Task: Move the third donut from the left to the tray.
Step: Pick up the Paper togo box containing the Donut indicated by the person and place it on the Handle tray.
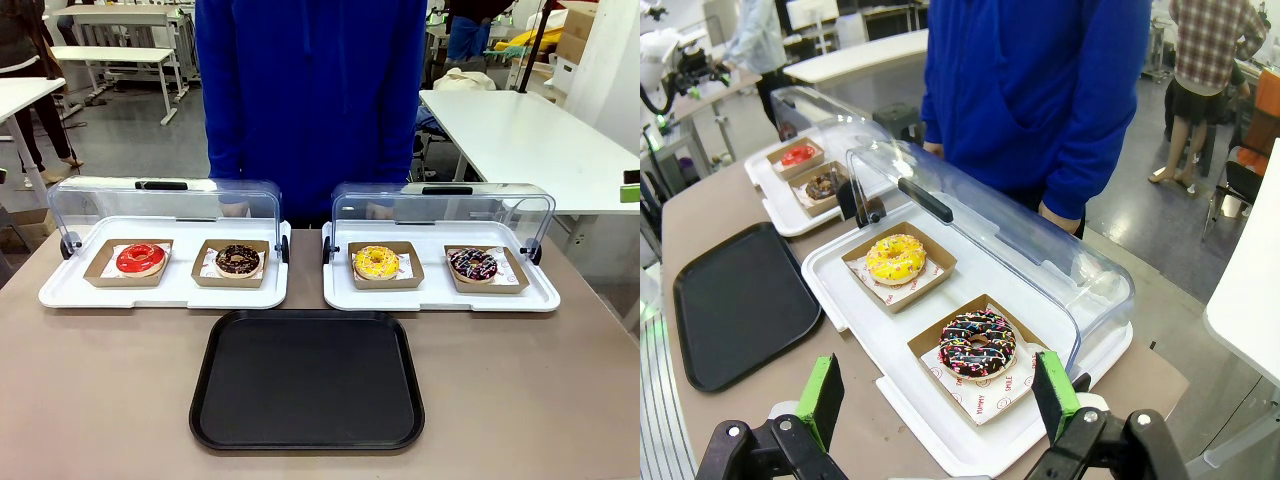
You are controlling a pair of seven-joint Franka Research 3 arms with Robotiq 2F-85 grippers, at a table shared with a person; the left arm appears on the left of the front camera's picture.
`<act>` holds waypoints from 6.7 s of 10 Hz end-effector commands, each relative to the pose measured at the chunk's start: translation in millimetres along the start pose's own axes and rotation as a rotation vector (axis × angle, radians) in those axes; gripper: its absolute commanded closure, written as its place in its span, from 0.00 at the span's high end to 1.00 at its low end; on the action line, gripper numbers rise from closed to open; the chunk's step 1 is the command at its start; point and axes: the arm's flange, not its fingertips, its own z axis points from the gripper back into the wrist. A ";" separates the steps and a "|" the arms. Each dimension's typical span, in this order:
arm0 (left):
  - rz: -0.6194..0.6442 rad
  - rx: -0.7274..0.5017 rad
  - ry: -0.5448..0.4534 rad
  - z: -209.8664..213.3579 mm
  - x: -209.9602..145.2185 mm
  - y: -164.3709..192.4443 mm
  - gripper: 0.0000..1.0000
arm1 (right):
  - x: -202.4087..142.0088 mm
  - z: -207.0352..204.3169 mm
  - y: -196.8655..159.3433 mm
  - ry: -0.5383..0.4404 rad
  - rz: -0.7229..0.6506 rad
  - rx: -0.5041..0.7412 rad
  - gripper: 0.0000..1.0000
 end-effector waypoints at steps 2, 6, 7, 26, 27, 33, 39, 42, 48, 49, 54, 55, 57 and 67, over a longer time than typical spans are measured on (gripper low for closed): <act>-0.007 -0.006 -0.014 0.4 0.1 -0.2 1.00 | 1.7 -3.4 -3.6 -0.033 0.025 -0.004 1.00; -0.007 -0.006 -0.014 0.4 0.1 -0.2 1.00 | 1.7 -3.4 -3.6 -0.033 0.025 -0.004 1.00; -0.007 -0.006 -0.014 0.4 0.1 -0.2 1.00 | 1.7 -3.4 -3.6 -0.033 0.025 -0.004 1.00; -0.007 -0.006 -0.014 0.4 0.1 -0.2 1.00 | 1.7 -3.4 -3.6 -0.033 0.025 -0.004 1.00; -0.007 -0.006 -0.014 0.4 0.1 -0.2 1.00 | 1.7 -3.4 -3.6 -0.033 0.025 -0.004 1.00; -0.007 -0.006 -0.014 0.4 0.1 -0.2 1.00 | 1.7 -3.4 -3.6 -0.033 0.025 -0.004 1.00; -0.007 -0.006 -0.014 0.4 0.1 -0.2 1.00 | 1.7 -3.4 -3.6 -0.033 0.025 -0.004 1.00; -0.007 -0.006 -0.014 0.4 0.1 -0.2 1.00 | 1.7 -3.4 -3.6 -0.033 0.025 -0.004 1.00; -0.007 -0.006 -0.014 0.4 0.1 -0.2 1.00 | 1.7 -3.4 -3.6 -0.033 0.025 -0.004 1.00; -0.007 -0.006 -0.014 0.4 0.1 -0.2 1.00 | 1.7 -3.4 -3.6 -0.033 0.025 -0.004 1.00; -0.007 -0.006 -0.014 0.4 0.1 -0.2 1.00 | 1.7 -3.4 -3.6 -0.033 0.025 -0.004 1.00; -0.007 -0.006 -0.014 0.4 0.1 -0.2 1.00 | 1.7 -3.4 -3.6 -0.033 0.025 -0.004 1.00; -0.007 -0.006 -0.014 0.4 0.1 -0.2 1.00 | 1.7 -3.4 -3.6 -0.033 0.025 -0.004 1.00; -0.007 -0.006 -0.014 0.4 0.1 -0.2 1.00 | 1.7 -3.4 -3.6 -0.033 0.025 -0.004 1.00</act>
